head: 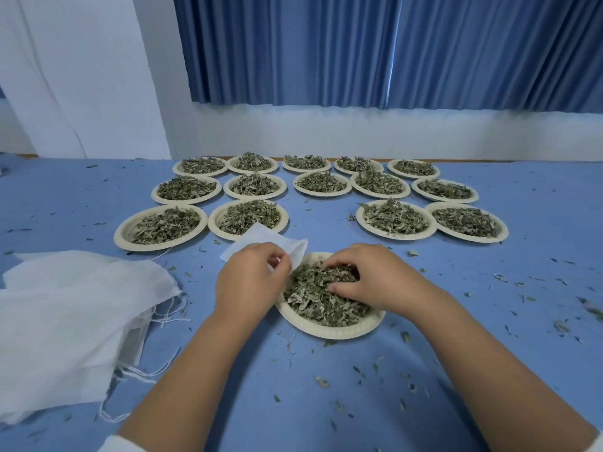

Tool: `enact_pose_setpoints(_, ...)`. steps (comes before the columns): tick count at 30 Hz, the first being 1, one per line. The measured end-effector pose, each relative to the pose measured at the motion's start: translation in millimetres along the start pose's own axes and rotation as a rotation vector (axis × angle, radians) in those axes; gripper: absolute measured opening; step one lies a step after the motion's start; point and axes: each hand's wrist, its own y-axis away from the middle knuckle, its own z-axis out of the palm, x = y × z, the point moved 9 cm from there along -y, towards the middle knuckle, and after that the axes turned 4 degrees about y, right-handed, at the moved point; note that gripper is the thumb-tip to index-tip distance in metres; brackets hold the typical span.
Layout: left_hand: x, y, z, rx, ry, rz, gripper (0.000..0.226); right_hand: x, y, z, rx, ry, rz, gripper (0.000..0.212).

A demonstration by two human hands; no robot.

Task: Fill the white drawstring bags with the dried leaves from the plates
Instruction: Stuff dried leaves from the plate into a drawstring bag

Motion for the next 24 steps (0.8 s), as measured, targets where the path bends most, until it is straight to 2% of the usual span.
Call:
enact_pose_setpoints(8,-2.5,3.7,-8.0,0.065,0.094,-0.019,0.011,2.8,2.0,-10.8,0.195,-0.098,0.009,0.028)
enact_pose_setpoints(14,8.4,7.4,-6.4,0.074,-0.010,0.060,0.014,21.5,3.7,-24.9,0.373,-0.461,0.115,0.023)
enact_pose_setpoints(19,8.9,6.8,-8.0,0.075,-0.026,0.044,0.015,18.0,5.0,-25.5,0.350,-0.741,0.131,0.024)
enact_pose_setpoints(24,14.6,8.5,-5.6,0.057,0.025,0.039,0.015,9.7,2.4,-5.5,0.182,-1.185,0.189,0.022)
